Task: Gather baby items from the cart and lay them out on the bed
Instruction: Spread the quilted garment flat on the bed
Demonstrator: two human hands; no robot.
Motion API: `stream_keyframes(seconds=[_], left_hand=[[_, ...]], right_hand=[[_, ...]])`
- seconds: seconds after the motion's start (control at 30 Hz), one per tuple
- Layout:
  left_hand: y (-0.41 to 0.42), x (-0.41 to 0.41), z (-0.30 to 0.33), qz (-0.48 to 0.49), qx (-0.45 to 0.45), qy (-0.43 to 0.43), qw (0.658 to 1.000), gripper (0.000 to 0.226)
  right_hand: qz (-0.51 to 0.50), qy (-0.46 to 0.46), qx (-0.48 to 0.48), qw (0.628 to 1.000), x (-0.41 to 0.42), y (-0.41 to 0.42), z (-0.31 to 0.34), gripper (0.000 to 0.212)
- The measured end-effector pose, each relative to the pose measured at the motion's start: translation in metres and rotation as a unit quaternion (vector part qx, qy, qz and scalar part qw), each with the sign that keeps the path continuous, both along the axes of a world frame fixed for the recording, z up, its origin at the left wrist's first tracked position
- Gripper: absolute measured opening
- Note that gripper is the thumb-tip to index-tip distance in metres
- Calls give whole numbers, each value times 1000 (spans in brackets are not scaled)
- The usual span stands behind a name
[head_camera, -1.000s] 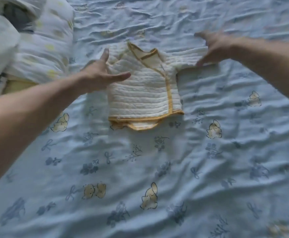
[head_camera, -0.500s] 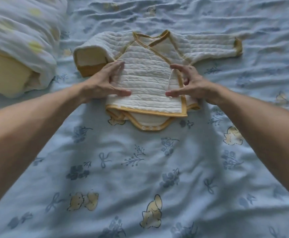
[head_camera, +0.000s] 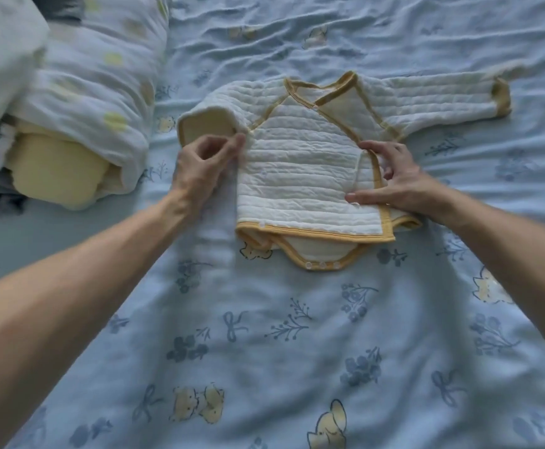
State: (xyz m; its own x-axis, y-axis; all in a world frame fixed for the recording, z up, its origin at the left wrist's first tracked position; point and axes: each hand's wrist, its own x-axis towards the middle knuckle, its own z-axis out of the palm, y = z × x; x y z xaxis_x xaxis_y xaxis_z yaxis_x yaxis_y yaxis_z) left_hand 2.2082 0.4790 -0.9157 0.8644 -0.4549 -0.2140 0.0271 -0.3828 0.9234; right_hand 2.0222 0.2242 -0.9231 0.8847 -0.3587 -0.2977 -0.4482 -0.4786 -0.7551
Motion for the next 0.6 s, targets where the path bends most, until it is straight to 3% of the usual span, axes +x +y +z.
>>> stream_keyframes(seconds=[0.07, 0.17, 0.3, 0.47, 0.53, 0.6], left_hand=[[8, 12, 9, 154, 0, 115, 981, 49], [3, 33, 28, 149, -29, 214, 965, 64], [-31, 46, 43, 141, 1, 105, 984, 43], [-29, 44, 48, 191, -77, -166, 964, 26], [-20, 36, 37, 261, -61, -164, 949, 23], [-14, 30, 21, 308, -33, -65, 949, 12]], right_hand=[[-1, -8, -8, 1000, -1, -2, -4, 90], [-2, -11, -12, 1000, -1, -1, -7, 94], [-2, -15, -13, 1000, -2, -2, -9, 93], [2, -21, -14, 1000, -2, -3, -12, 90], [-5, -18, -11, 1000, -2, -4, -11, 92], [-7, -20, -10, 1000, -3, -4, -12, 91]])
